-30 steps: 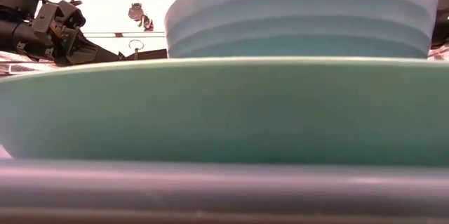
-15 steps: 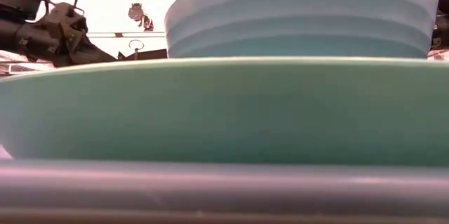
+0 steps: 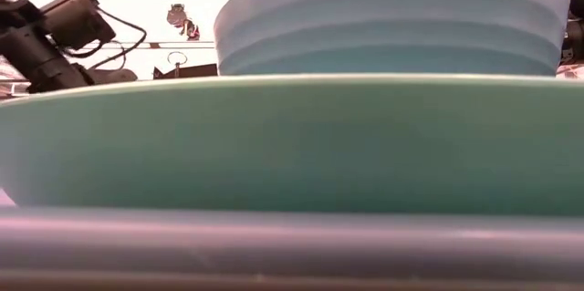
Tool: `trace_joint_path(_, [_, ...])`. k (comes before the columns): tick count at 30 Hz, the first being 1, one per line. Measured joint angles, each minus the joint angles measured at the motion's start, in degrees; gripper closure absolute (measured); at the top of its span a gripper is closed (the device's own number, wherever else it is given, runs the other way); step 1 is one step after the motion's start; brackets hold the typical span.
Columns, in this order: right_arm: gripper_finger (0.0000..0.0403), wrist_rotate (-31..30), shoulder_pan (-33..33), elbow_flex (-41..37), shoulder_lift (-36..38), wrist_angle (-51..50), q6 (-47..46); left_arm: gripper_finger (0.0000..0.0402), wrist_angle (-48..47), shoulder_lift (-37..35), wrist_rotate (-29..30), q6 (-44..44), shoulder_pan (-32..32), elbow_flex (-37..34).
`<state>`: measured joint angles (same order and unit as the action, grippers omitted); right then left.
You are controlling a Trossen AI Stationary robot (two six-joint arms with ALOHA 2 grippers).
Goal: Set up tray
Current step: Put the yellow napkin to the left of the blue plate on the blue serving tray
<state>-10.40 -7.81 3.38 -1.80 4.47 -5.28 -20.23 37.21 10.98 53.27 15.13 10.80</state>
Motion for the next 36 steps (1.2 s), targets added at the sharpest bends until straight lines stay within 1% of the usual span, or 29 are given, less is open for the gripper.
trace_joint_path(4, [0.0358,0.0,0.0,0.0,0.0,0.0,0.0,0.0399,-0.2,4.5,1.7,-2.2,2.0,5.3])
trace_joint_path(7, [0.0358,0.0,0.0,0.0,0.0,0.0,0.0,0.0398,-5.8,8.4,3.2,-3.3,4.1,9.3])
trace_joint_path(10, [0.0358,0.0,0.0,0.0,0.0,0.0,0.0,0.0390,-8.3,12.4,0.7,-4.8,5.6,12.7])
trace_joint_path(13, [0.0358,0.0,0.0,0.0,0.0,0.0,0.0,0.0374,-6.7,16.1,-0.8,-7.8,5.8,14.4])
trace_joint_path(16, [0.0358,0.0,0.0,0.0,0.0,0.0,0.0,0.0348,-5.4,19.5,-2.3,-8.0,5.7,15.5])
trace_joint_path(21, [0.0358,0.0,0.0,0.0,0.0,0.0,0.0,0.0295,-5.6,24.6,-5.6,-2.4,5.8,15.6])
trace_joint_path(25, [0.0358,0.0,0.0,0.0,0.0,0.0,0.0,0.0269,-5.5,28.0,-7.0,1.8,5.8,15.6])
trace_joint_path(29, [0.0358,0.0,0.0,-0.1,0.0,0.0,0.0,0.0258,-5.7,31.4,-7.0,4.4,5.9,15.6])
trace_joint_path(31, [0.0358,0.0,0.0,-0.1,0.0,0.0,0.0,0.0257,-5.5,33.3,-7.7,5.8,5.9,15.7])
trace_joint_path(36, [0.0358,0.0,0.0,-0.1,0.0,0.0,0.0,0.0256,-4.0,36.4,-7.2,7.7,5.9,16.0])
